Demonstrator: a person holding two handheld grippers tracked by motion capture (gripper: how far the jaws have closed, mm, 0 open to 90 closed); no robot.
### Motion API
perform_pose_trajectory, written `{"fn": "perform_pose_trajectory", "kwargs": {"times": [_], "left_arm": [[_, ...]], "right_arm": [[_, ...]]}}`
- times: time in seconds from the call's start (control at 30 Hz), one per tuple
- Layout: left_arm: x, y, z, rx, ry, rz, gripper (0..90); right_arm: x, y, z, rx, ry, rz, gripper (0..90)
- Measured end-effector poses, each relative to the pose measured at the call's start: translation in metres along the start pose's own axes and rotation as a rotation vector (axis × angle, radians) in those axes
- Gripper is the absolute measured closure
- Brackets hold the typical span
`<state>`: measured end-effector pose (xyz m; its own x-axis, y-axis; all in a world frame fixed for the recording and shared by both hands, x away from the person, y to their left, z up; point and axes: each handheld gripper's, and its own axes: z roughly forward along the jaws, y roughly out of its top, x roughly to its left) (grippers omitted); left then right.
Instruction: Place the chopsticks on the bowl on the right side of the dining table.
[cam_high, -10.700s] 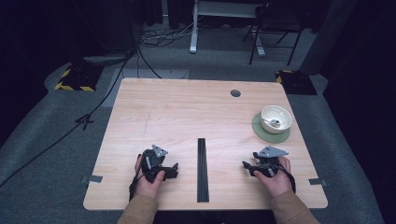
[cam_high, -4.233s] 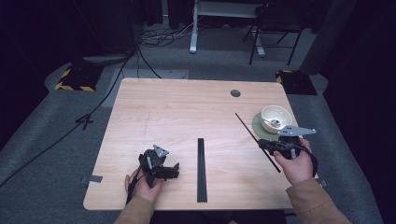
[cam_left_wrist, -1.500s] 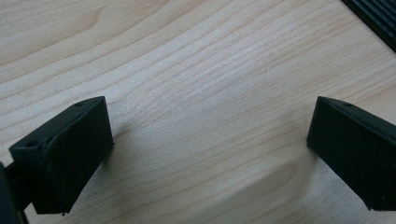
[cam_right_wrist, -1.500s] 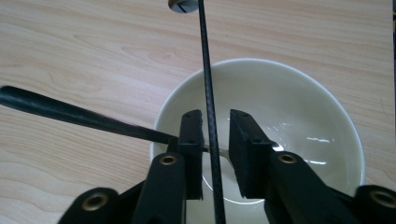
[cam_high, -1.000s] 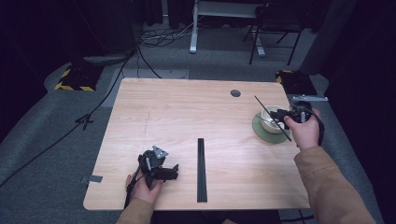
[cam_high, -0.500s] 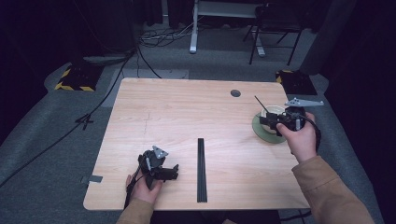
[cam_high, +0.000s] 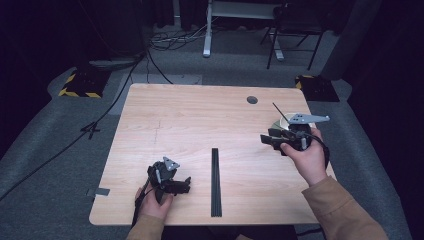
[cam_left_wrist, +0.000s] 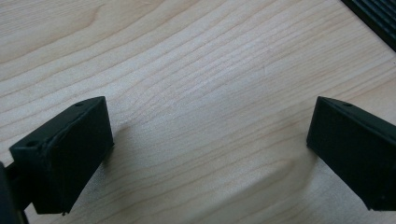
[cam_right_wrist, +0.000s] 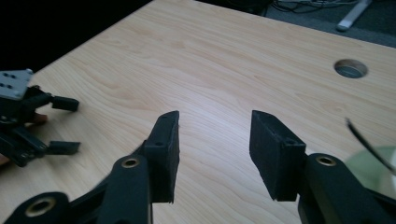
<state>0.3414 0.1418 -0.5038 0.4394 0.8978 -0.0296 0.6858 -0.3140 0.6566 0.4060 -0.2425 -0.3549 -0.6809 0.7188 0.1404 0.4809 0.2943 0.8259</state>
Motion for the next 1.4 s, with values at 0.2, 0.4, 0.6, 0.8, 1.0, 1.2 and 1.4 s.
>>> {"fn": "perform_pose_trajectory", "kwargs": {"times": [0.2, 0.4, 0.6, 0.8, 1.0, 1.2, 1.4], "left_arm": [[0.000, 0.000, 0.000, 0.000, -0.001, 0.002, 0.6], [0.001, 0.001, 0.000, 0.008, 0.001, 0.010, 0.4], [0.001, 0.002, 0.001, 0.005, -0.001, 0.008, 0.5], [0.001, 0.002, 0.001, 0.005, -0.002, 0.010, 0.5], [0.001, 0.002, 0.001, 0.001, 0.002, 0.009, 0.5], [0.001, 0.002, 0.001, 0.004, -0.003, 0.008, 0.5], [0.001, 0.002, 0.001, 0.006, -0.003, 0.009, 0.6]], "right_arm": [[0.023, -0.005, 0.014, 0.005, 0.024, -0.031, 49.1], [0.040, -0.015, 0.027, 0.031, 0.036, -0.040, 43.8], [0.052, -0.027, 0.039, 0.073, 0.055, -0.052, 43.0], [0.063, -0.040, 0.055, 0.107, 0.065, -0.064, 43.9], [0.076, -0.060, 0.077, 0.123, 0.051, -0.087, 45.3], [0.083, -0.072, 0.095, 0.166, 0.072, -0.091, 44.9], [0.092, -0.083, 0.110, 0.206, 0.087, -0.100, 44.4]]}}
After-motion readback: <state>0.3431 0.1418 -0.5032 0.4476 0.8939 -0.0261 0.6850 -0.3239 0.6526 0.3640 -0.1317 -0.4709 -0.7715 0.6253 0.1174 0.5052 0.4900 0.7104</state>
